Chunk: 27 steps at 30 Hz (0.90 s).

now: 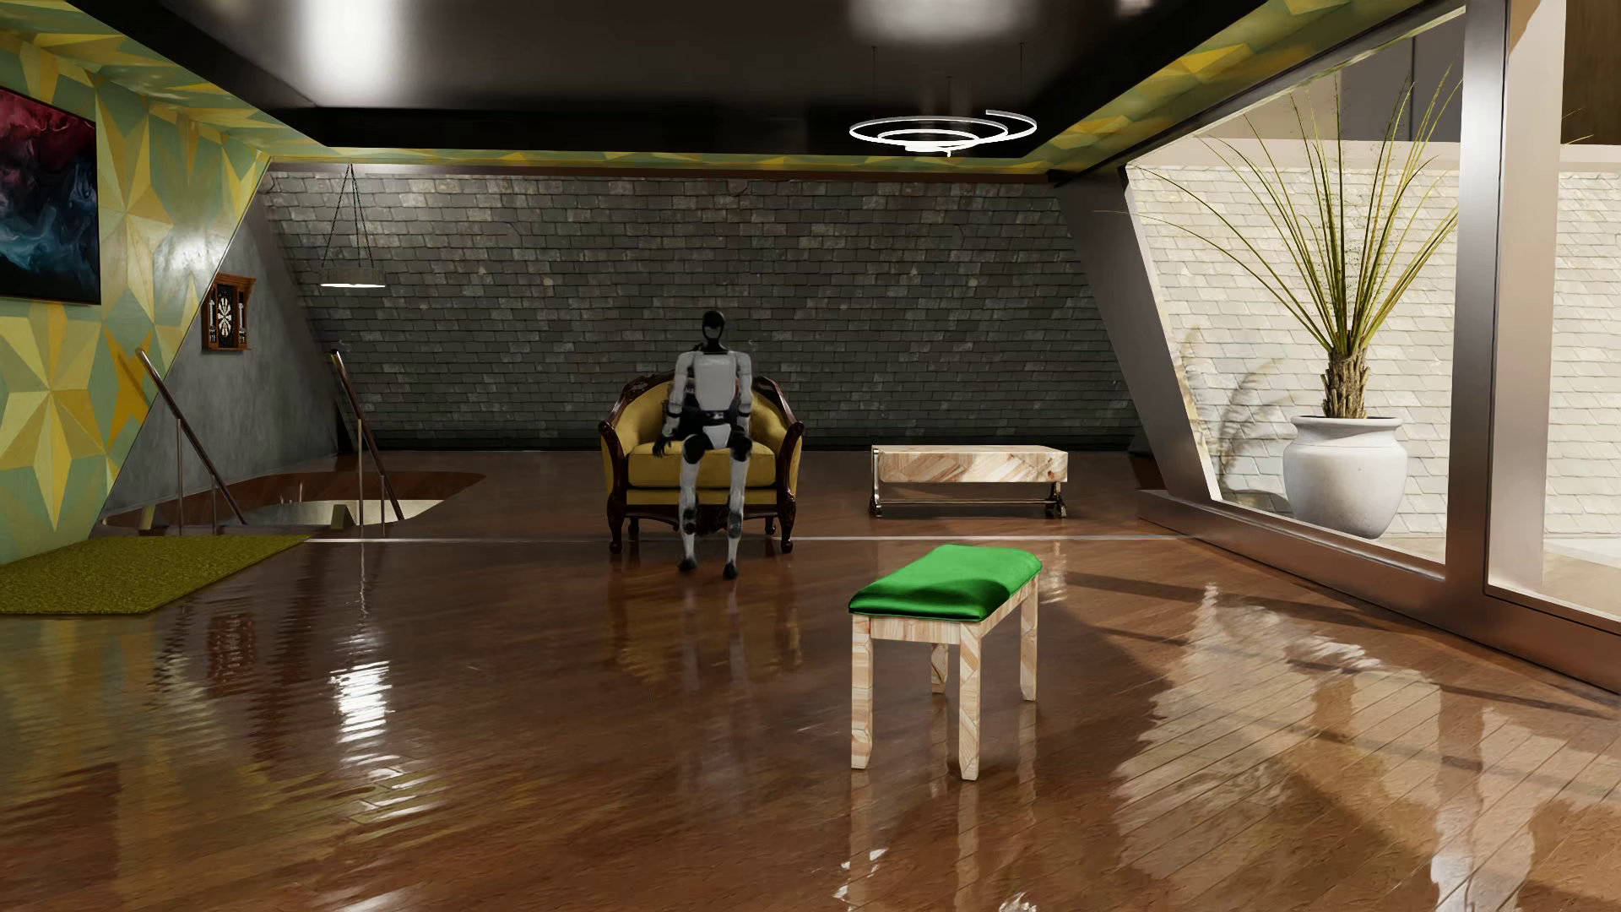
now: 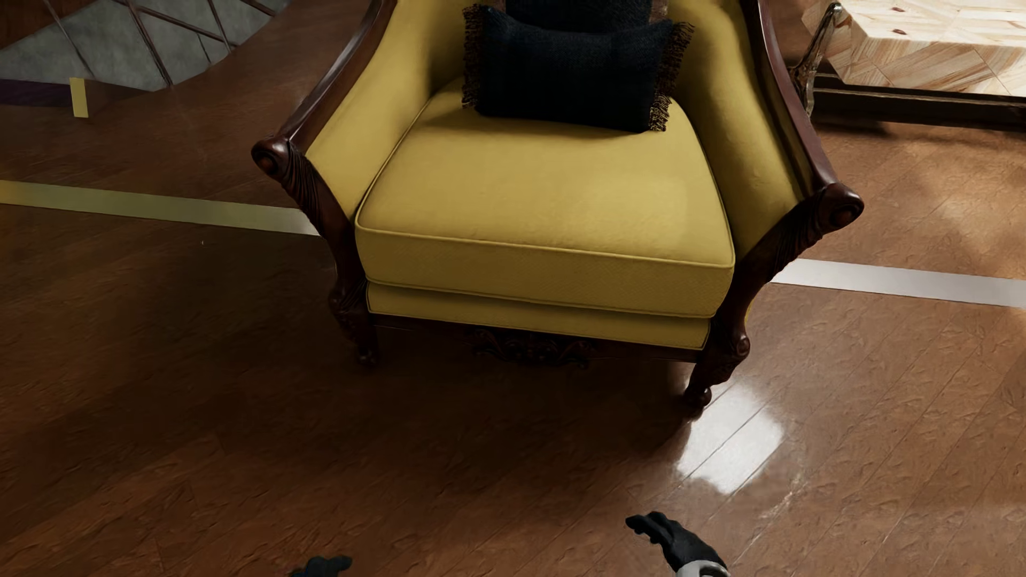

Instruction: Walk towards the dark orange armchair

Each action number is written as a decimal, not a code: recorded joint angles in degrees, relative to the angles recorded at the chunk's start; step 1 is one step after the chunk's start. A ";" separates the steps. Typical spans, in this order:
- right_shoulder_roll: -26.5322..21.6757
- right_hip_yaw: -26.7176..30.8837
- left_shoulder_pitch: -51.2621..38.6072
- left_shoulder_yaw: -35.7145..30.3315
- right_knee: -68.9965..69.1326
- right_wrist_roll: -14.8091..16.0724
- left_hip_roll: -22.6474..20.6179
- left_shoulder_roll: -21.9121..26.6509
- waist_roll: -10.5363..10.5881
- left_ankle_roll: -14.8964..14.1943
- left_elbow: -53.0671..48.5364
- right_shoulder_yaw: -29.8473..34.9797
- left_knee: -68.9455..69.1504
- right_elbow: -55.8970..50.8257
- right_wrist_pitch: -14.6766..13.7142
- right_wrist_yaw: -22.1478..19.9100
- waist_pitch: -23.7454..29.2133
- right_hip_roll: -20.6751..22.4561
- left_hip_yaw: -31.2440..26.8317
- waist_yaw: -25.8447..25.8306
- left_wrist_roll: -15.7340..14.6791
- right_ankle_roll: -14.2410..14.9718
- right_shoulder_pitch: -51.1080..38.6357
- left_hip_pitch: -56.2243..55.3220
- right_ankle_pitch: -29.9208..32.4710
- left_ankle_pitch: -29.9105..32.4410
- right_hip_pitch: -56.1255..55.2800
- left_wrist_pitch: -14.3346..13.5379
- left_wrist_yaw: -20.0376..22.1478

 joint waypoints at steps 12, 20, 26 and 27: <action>-2.29 7.73 0.84 -1.44 15.55 1.79 -6.26 -10.21 -5.75 -0.14 8.26 4.31 -24.88 0.12 1.21 5.63 -1.48 -7.83 3.97 3.08 9.32 4.37 4.23 8.84 17.59 10.66 6.06 4.46 -2.11; -4.82 -4.36 -13.76 -7.57 40.22 4.41 -10.31 -4.73 -11.01 3.22 9.07 0.14 -18.79 -6.52 2.79 2.48 -0.25 -25.78 9.90 0.72 13.91 12.51 10.84 13.56 13.67 1.08 -16.71 -3.35 -7.44; -3.39 -15.52 -17.80 -5.06 1.13 2.83 -9.25 -2.33 -10.36 2.98 3.78 0.67 -22.10 -6.04 2.32 3.95 -1.33 -28.59 10.95 0.46 9.85 13.36 9.40 18.85 11.97 -0.92 -11.15 -4.73 -3.53; -2.98 -20.27 -17.35 -5.37 -4.22 2.19 -8.89 -1.91 -10.18 2.74 3.06 1.24 -23.14 -5.62 2.18 4.09 -1.63 -29.40 11.58 0.76 9.31 11.28 8.58 19.59 13.94 -0.89 -9.77 -5.03 -3.34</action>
